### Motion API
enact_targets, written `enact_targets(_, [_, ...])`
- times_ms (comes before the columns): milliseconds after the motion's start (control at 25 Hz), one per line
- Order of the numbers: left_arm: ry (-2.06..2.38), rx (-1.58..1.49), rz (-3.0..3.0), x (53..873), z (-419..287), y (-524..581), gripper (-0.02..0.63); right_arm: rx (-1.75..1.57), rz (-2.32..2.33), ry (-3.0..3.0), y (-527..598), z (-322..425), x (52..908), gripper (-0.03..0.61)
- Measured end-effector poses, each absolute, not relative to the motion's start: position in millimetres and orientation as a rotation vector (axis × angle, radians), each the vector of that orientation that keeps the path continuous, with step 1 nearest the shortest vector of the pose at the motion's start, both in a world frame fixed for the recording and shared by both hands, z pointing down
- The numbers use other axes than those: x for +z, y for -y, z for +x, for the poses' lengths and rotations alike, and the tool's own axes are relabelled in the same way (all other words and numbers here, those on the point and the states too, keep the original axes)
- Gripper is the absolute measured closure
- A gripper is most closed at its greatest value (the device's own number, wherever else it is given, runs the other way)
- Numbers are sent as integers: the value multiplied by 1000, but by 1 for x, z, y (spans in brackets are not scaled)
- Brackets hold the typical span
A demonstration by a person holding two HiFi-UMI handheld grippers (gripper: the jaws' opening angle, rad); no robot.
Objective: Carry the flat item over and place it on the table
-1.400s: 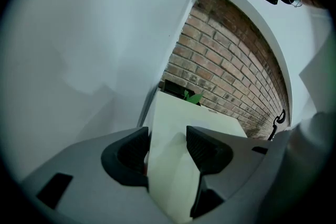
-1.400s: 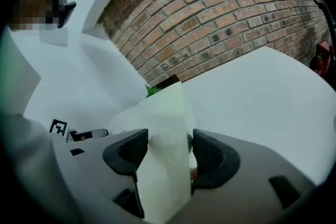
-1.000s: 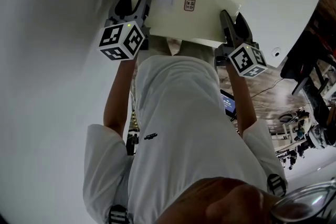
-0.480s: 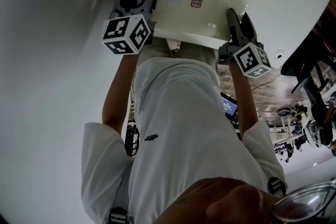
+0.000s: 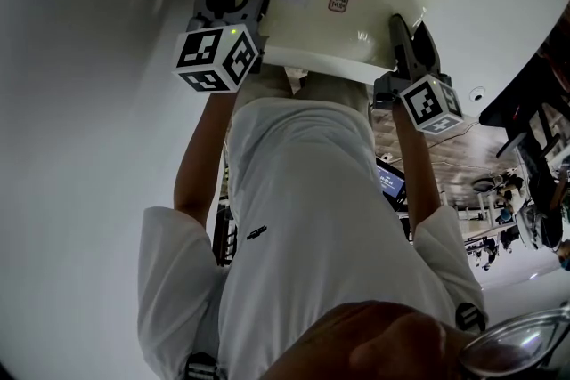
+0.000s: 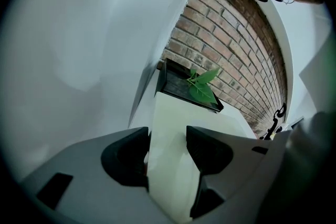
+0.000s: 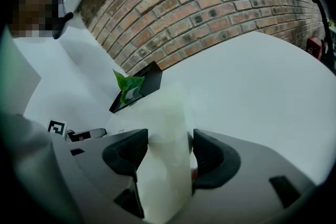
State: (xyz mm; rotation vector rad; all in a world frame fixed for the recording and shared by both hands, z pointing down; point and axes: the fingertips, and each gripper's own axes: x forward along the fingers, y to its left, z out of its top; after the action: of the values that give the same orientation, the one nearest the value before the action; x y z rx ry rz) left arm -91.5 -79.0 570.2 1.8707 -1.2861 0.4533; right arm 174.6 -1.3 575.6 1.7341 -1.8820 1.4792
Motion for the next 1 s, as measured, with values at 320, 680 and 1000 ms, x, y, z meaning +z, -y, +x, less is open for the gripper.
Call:
enact_targets(320, [1275,456,1872,569,-91,82,376,1483,1738,1874,4,175,575,288])
enact_targets(680, [1279,493,1888,566,-96,80,376,1426,1718,1883,7,173,566,287])
enact_targets(1000, [1349,503,1893,539,-108,75,376,1364,1736,1943,12,172,540,287])
